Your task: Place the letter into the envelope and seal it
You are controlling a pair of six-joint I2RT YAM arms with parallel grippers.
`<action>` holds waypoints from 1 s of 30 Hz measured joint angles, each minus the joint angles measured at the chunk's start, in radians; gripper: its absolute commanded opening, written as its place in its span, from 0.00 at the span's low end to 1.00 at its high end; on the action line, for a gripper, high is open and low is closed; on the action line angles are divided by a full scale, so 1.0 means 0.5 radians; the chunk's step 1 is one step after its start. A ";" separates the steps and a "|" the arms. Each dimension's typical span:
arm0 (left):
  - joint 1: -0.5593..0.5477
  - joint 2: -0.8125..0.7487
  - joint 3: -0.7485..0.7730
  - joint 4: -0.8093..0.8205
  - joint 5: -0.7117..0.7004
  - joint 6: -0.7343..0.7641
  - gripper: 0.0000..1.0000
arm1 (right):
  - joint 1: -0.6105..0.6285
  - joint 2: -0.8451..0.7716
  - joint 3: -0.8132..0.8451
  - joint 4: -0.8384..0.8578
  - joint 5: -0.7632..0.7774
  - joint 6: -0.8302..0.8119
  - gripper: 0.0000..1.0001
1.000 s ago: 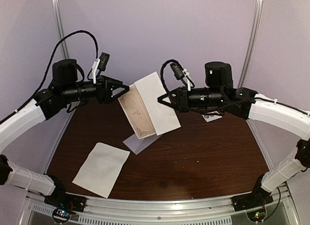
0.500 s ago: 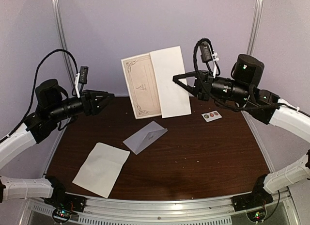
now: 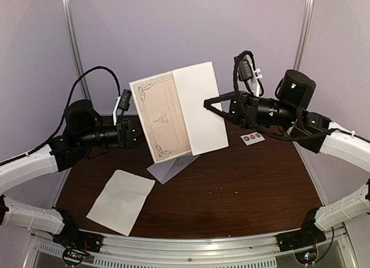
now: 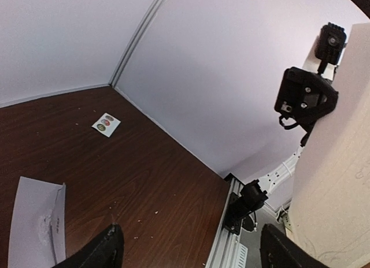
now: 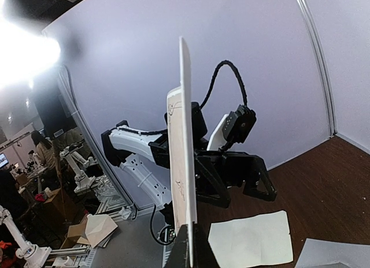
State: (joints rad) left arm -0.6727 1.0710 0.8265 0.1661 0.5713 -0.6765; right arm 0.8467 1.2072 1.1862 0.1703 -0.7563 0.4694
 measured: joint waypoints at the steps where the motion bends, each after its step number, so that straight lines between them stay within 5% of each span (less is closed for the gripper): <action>1: -0.029 0.014 0.008 0.024 0.028 0.000 0.83 | 0.002 0.010 -0.004 0.000 -0.007 0.005 0.00; 20: -0.260 0.171 0.146 0.394 0.258 0.000 0.82 | 0.040 0.178 -0.033 0.075 -0.050 0.065 0.00; 30: -0.301 0.256 0.170 0.523 0.278 -0.031 0.69 | 0.056 0.204 -0.033 0.072 -0.050 0.063 0.00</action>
State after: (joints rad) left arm -0.8230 1.1992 0.9115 0.4274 0.7101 -0.6922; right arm 0.8745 1.3094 1.1698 0.2062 -0.7811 0.5011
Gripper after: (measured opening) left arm 0.739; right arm 0.003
